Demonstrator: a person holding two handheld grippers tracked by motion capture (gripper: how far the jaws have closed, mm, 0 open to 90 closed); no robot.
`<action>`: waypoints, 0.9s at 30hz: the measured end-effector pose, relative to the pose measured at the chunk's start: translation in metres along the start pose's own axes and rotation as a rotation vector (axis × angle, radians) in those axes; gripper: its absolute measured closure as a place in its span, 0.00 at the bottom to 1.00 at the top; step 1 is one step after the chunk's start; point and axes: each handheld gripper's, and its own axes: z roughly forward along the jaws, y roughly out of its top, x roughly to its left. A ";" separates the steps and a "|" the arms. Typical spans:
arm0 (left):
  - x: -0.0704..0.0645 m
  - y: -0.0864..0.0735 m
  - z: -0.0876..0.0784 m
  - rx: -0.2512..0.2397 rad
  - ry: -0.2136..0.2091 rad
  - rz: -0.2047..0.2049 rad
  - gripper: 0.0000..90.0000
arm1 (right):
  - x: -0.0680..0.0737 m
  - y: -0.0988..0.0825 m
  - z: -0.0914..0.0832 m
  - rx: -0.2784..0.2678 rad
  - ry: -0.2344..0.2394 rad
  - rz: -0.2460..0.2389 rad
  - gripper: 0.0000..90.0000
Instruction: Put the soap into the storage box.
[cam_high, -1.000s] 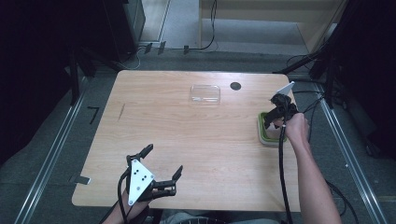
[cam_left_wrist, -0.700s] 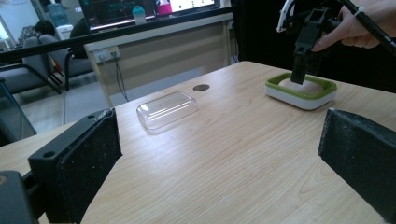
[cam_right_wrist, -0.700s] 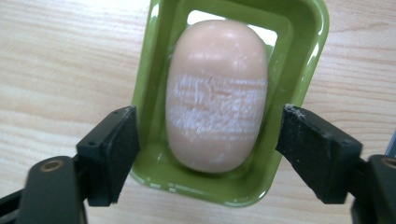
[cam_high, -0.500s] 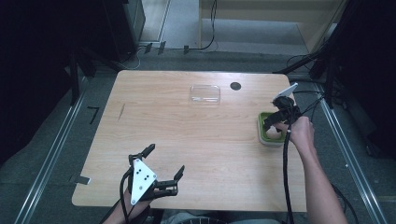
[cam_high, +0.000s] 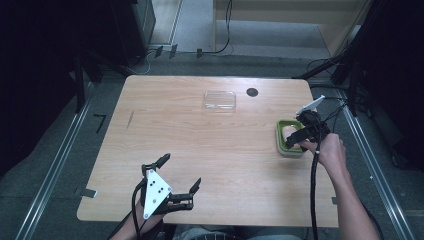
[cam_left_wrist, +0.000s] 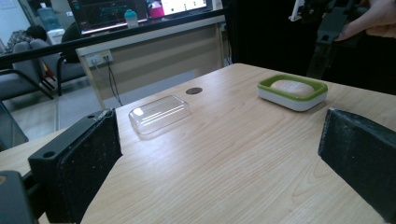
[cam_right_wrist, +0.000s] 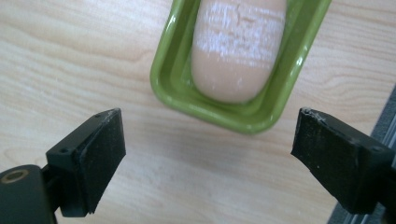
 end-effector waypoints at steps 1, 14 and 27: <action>0.000 0.000 0.000 -0.002 0.004 -0.006 0.00 | 0.001 -0.003 -0.002 -0.001 -0.005 -0.006 0.11; 0.000 0.000 -0.001 0.002 0.004 0.002 0.00 | 0.008 -0.046 -0.014 -0.005 -0.019 -0.060 0.11; 0.000 0.000 -0.002 0.003 0.007 0.002 0.00 | 0.011 -0.085 -0.008 0.017 -0.011 -0.078 0.14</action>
